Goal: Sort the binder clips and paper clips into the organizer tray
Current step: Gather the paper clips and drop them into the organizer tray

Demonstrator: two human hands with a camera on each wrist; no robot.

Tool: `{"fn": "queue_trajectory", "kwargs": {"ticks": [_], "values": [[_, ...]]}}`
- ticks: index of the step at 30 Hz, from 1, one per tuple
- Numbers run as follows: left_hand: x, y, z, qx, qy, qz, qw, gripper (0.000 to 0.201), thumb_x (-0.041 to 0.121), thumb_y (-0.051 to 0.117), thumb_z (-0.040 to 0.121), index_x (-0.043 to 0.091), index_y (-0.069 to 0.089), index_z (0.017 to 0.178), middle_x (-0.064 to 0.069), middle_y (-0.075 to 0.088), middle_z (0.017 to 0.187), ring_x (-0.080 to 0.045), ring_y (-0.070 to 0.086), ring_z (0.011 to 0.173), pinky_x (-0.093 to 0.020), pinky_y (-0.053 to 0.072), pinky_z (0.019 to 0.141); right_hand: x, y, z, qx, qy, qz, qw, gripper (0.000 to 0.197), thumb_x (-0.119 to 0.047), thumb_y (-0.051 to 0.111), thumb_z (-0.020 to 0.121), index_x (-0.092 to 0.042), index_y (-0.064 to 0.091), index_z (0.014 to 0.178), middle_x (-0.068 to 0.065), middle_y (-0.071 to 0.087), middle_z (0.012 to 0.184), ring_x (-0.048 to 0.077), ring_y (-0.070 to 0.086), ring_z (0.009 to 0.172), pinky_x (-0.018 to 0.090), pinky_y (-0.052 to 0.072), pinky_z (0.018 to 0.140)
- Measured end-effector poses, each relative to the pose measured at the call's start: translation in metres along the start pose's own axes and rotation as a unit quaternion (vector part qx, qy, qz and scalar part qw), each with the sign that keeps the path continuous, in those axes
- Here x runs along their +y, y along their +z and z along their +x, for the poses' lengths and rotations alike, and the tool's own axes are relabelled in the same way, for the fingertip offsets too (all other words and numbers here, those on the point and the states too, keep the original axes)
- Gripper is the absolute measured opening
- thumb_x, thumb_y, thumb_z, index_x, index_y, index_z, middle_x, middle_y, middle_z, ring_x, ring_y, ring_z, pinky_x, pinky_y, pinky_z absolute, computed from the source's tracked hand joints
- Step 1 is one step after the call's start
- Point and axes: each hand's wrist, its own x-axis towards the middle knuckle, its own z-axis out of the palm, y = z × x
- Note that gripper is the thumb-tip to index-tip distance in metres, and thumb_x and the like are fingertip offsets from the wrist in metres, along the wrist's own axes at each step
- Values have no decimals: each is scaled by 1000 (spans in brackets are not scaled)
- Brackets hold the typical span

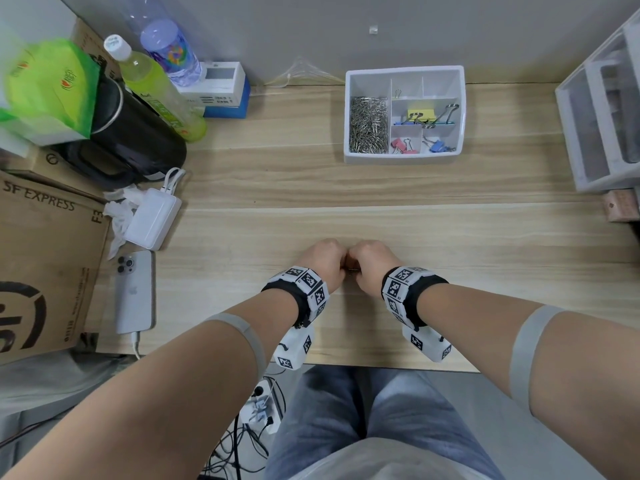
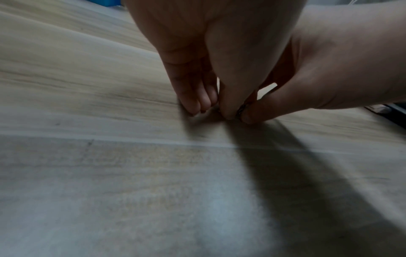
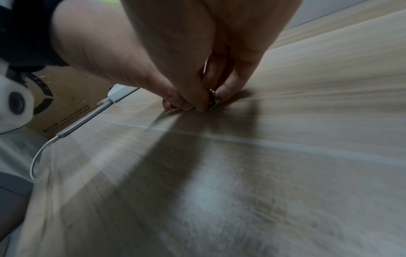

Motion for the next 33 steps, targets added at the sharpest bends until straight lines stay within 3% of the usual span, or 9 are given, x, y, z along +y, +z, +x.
{"fn": "queue_trajectory", "kwargs": {"ticks": [4, 7, 10, 12, 19, 27, 33], "values": [[-4, 0, 6, -21, 5, 18, 1000, 6, 7, 58, 79, 8, 64, 80, -13, 60, 94, -32, 60, 85, -42, 53, 76, 2, 2, 0, -9, -18, 18, 1000, 22, 3, 59, 77, -9, 70, 93, 11, 64, 104, 30, 60, 99, 32, 48, 83], [-8, 5, 7, -3, 11, 10, 1000, 6, 10, 60, 80, 9, 67, 80, -11, 56, 96, -31, 61, 86, -41, 52, 76, 5, 0, -2, 2, -16, 42, 999, 22, 3, 60, 74, -11, 72, 87, 8, 67, 97, 28, 62, 94, 32, 50, 83], [-10, 8, 8, 12, 35, 5, 999, 12, 11, 66, 82, 11, 71, 92, -9, 56, 103, -29, 61, 91, -39, 51, 82, 12, -8, -3, 33, 13, 73, 997, 20, 2, 60, 74, -11, 73, 81, 1, 66, 85, 19, 60, 82, 26, 49, 80], [-10, 8, 9, 11, 46, 10, 999, 17, 10, 69, 83, 10, 70, 100, -9, 55, 108, -29, 60, 95, -39, 50, 86, 20, -16, -3, 57, 42, 109, 991, 18, 2, 62, 73, -12, 73, 77, -4, 63, 76, 15, 59, 75, 23, 49, 75], [-2, 5, 15, -10, 65, 39, 997, 22, -2, 66, 80, 7, 63, 100, -10, 47, 110, -31, 57, 91, -43, 51, 81, 40, -32, -2, 91, 97, 166, 977, 15, 1, 64, 72, -11, 72, 71, -6, 62, 63, 15, 62, 67, 23, 55, 70], [3, 4, 18, -38, 64, 33, 997, 29, -5, 64, 79, 8, 61, 104, -8, 44, 112, -31, 58, 89, -41, 51, 82, 41, -28, 0, 76, 88, 181, 977, 18, 3, 62, 70, -13, 71, 71, 0, 65, 68, 18, 64, 68, 22, 53, 67], [11, -1, 22, -81, 48, 23, 995, 41, -11, 55, 76, 11, 61, 111, -7, 56, 112, -25, 58, 99, -38, 52, 87, 42, -29, 3, 76, 82, 185, 976, 21, 2, 63, 67, -19, 68, 67, -1, 66, 68, 14, 62, 64, 17, 49, 62]]}}
